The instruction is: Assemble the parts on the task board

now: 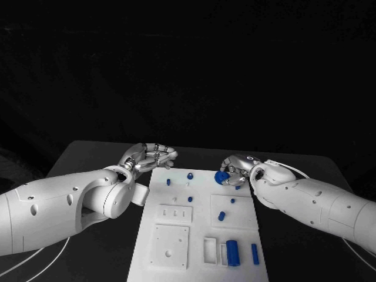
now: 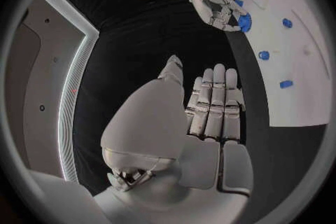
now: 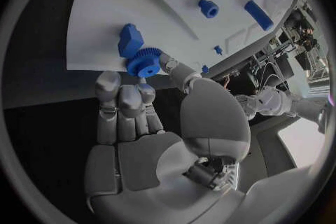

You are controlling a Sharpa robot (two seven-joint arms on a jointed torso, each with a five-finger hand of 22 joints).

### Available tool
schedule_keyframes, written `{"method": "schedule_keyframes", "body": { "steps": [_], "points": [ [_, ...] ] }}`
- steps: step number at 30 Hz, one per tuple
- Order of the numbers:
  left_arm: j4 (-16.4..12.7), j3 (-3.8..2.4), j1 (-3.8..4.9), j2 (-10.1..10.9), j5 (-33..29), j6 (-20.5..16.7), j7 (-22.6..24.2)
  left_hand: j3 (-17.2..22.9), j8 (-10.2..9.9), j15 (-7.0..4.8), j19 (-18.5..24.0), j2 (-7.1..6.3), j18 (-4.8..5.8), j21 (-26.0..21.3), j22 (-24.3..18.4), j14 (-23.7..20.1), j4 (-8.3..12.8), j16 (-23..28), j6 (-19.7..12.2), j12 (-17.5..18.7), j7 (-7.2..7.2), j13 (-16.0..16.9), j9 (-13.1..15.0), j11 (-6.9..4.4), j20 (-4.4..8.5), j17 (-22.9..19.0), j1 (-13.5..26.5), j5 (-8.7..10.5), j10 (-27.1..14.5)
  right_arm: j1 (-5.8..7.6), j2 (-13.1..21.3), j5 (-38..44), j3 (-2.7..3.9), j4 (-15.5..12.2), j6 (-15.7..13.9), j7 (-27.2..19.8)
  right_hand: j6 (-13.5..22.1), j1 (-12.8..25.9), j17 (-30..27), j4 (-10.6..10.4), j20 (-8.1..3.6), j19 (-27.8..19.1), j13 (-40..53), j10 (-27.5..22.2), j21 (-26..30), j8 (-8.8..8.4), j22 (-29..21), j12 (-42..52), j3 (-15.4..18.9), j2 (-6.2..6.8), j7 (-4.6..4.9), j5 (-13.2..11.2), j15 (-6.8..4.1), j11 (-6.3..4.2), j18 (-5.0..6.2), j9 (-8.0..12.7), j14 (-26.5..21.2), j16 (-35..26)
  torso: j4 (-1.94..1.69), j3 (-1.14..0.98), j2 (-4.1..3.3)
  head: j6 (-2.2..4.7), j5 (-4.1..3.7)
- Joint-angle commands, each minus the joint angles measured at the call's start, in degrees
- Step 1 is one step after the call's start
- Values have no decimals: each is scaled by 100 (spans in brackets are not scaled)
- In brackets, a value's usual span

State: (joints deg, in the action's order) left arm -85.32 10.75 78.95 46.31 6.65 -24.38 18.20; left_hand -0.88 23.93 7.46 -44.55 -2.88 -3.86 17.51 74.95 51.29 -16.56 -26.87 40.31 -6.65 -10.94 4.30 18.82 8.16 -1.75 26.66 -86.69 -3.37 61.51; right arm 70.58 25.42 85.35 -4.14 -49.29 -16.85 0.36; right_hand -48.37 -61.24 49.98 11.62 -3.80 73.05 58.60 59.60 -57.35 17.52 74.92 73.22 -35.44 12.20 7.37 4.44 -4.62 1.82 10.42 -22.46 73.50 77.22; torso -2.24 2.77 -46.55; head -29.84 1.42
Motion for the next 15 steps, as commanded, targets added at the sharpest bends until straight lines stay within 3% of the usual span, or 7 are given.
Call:
{"method": "schedule_keyframes", "body": {
  "steps": [1,15],
  "points": [
    [-35,-8,10,19,49,60,65,-26,-36,1,26,-47,-56,-21,42,-6,-11,25,4,21,-46,-9,-10,-1,4,6,-3,4,-39,8,2,-30,1,22,92,-55,-45,-9,10,-13,-38,8,10,-28,-28,-23,134,37,-40,-75,53,28,-27,-41,458,7,-27,23,-14,2,-38,3,-6],
    [-44,-8,13,31,62,56,60,-23,-43,2,26,-52,-56,-23,42,-6,-12,30,-3,35,-43,-13,-13,-1,3,11,-2,4,-53,16,52,-30,1,-56,243,-70,-112,-25,65,-22,-45,-19,28,-29,-81,9,130,39,-148,-141,85,28,2,-11,458,-6,-23,9,-5,-3,-36,-11,-6]
  ]
}}
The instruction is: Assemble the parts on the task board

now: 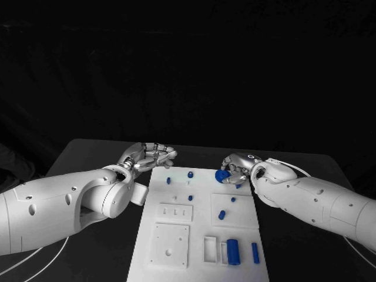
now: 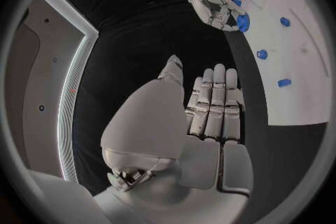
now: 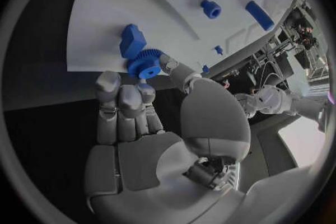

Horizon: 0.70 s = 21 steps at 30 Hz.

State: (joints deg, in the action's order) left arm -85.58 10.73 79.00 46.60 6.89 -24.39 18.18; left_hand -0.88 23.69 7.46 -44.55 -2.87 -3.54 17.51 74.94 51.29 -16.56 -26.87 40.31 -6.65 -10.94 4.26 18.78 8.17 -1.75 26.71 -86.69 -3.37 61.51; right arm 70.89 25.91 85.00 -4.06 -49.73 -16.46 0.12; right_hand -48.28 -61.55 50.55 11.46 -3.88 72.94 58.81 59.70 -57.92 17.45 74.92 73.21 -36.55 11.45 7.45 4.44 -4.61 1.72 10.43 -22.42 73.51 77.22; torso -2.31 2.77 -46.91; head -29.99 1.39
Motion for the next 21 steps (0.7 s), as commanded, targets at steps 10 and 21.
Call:
{"method": "schedule_keyframes", "body": {
  "steps": [10,21],
  "points": [
    [-17,-6,8,9,40,50,56,-22,-22,2,26,-54,-88,-23,43,-6,-12,33,-6,40,-43,-10,-9,-1,3,7,-1,3,-58,-15,9,4,-8,-25,367,-95,-226,-122,85,-9,-21,-58,25,-46,-82,45,124,28,-470,-240,91,373,19,17,457,-11,-17,-31,-3,-1,-1,-10,-7],
    [-30,-6,8,29,49,47,55,-19,-25,2,27,-58,-88,-24,43,-7,-10,37,-10,48,-41,-12,-11,-3,3,10,-4,3,-65,-14,5,91,-8,-11,338,-86,-334,-70,166,-7,5,-89,43,-45,-155,72,120,17,-896,-407,66,422,-3,-8,457,-10,1,-82,-4,3,1,-12,-23]
  ]
}}
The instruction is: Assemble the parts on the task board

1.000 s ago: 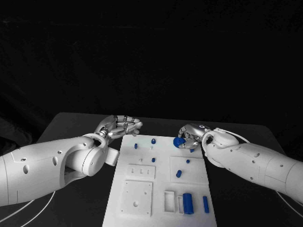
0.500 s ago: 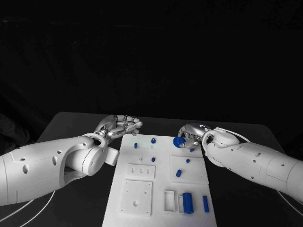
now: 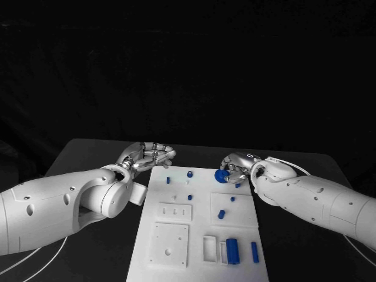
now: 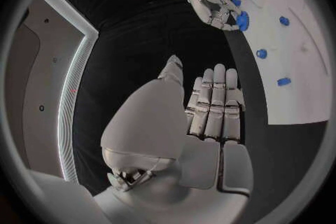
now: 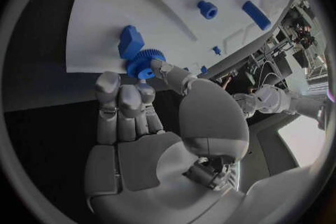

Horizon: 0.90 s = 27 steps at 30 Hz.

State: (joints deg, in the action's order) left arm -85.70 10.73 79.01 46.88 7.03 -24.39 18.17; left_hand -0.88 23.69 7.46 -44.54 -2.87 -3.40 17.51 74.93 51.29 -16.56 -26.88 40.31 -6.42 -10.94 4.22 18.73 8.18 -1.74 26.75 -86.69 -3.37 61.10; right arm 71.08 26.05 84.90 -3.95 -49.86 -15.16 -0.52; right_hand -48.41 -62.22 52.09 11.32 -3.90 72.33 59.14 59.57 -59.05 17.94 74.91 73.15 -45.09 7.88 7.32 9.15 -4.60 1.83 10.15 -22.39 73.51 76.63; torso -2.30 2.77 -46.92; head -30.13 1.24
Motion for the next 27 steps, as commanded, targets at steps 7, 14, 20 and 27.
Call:
{"method": "schedule_keyframes", "body": {
  "steps": [7,14,20,27],
  "points": [
    [15,-6,6,-29,55,47,52,-17,-27,2,27,-58,-103,-25,44,-6,-11,39,-11,27,-40,-8,-7,-5,2,8,-4,3,-26,-33,-27,352,-19,-34,39,27,-332,41,36,57,4,-21,15,-25,-69,25,120,24,-42,42,75,-104,-9,-25,485,-12,10,-33,2,7,-2,0,-12],
    [34,-5,5,-52,55,54,53,-16,-27,2,27,-57,-103,-25,44,-6,-12,39,-11,28,-40,-8,-7,-5,2,8,-3,3,-26,-33,-51,701,-30,-46,-154,90,-331,151,55,111,0,-2,21,-14,-99,26,121,30,123,251,76,-118,-8,-23,485,-14,20,-35,-4,6,0,2,-33],
    [47,-6,5,-49,55,65,59,-16,-29,3,27,-58,-102,-25,44,-6,-12,40,-13,30,-39,-8,-8,-4,2,9,-2,4,-28,-33,-42,1014,-54,-147,-541,208,-471,178,80,143,-29,14,18,4,-110,110,101,22,327,334,33,-408,-40,-60,485,-57,32,-54,-9,7,2,-11,-38],
    [50,-6,5,-45,55,55,58,-15,-31,3,28,-57,-102,-26,44,-7,-12,43,-16,35,-36,-9,-9,-5,1,11,-1,4,-32,-32,23,1154,-54,-304,-858,403,-699,120,106,41,-40,29,-12,43,-104,222,84,-28,304,385,-63,-480,-132,-155,485,-114,48,-106,-12,9,6,2,-32]
  ]
}}
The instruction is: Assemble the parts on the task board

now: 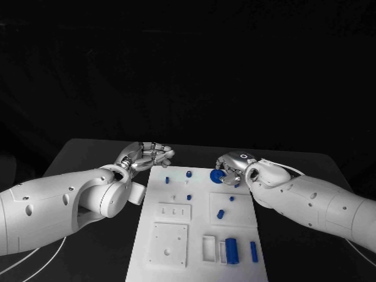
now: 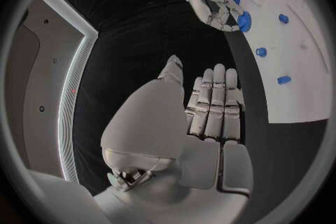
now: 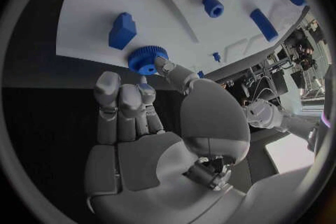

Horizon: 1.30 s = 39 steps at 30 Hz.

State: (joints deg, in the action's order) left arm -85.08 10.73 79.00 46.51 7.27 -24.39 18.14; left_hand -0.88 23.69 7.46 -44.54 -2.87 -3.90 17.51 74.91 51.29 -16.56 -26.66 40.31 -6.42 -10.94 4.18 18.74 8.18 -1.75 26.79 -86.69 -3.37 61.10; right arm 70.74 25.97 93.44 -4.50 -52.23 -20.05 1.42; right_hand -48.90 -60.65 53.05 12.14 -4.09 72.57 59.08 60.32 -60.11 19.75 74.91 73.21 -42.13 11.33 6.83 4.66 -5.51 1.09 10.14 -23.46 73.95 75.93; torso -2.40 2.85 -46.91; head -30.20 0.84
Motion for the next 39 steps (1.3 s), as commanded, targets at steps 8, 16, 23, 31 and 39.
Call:
{"method": "schedule_keyframes", "body": {
  "steps": [8,16,23,31,39],
  "points": [
    [21,-6,8,4,31,37,55,-14,-33,4,29,-56,-51,-27,45,-8,-11,24,-17,38,-34,-5,-10,-5,1,8,-1,3,-34,77,97,515,1,-406,-820,591,-688,-73,37,-250,-33,33,-19,-6,2,33,76,-74,-121,170,-39,-94,-64,-100,486,-13,24,-84,1,1,2,11,21],
    [18,-7,8,19,31,4,46,-9,-33,3,28,-51,-52,-27,46,-6,-10,25,-16,39,-34,-5,-10,-4,2,11,-6,2,-32,123,126,494,2,-621,-623,660,-716,-89,60,-385,-39,55,-18,25,-5,32,76,-81,-172,270,-43,-155,-70,-109,486,-19,44,-103,1,2,1,49,27],
    [12,-7,9,22,31,10,40,-10,-33,3,28,-54,-52,-27,46,-5,-10,26,-16,41,-34,-4,-10,-3,2,12,-5,3,-31,123,120,196,2,-502,-311,612,-564,-39,80,-447,-41,49,-15,14,-6,-62,79,-99,-86,377,-2,-135,-39,-73,486,18,48,-122,-9,0,-4,48,22],
    [5,-7,9,20,31,24,49,-10,-34,3,28,-57,-52,-28,46,-5,-10,27,-16,42,-35,-4,-11,-3,1,13,-5,4,-31,111,61,-39,0,-261,-161,457,-189,64,132,-371,-60,10,15,-66,4,-264,84,-110,337,444,123,155,72,45,486,95,43,-148,6,-8,-9,44,34],
    [15,-7,8,6,31,35,52,-11,-35,4,28,-59,-52,-28,46,-5,-11,29,-16,44,-35,-4,-11,-3,1,15,-2,4,-32,61,26,-324,-1,-124,47,245,78,161,184,-277,-73,-33,39,-147,23,-385,85,-104,715,432,225,395,169,145,486,130,29,-166,1,-13,-6,35,27]
  ]
}}
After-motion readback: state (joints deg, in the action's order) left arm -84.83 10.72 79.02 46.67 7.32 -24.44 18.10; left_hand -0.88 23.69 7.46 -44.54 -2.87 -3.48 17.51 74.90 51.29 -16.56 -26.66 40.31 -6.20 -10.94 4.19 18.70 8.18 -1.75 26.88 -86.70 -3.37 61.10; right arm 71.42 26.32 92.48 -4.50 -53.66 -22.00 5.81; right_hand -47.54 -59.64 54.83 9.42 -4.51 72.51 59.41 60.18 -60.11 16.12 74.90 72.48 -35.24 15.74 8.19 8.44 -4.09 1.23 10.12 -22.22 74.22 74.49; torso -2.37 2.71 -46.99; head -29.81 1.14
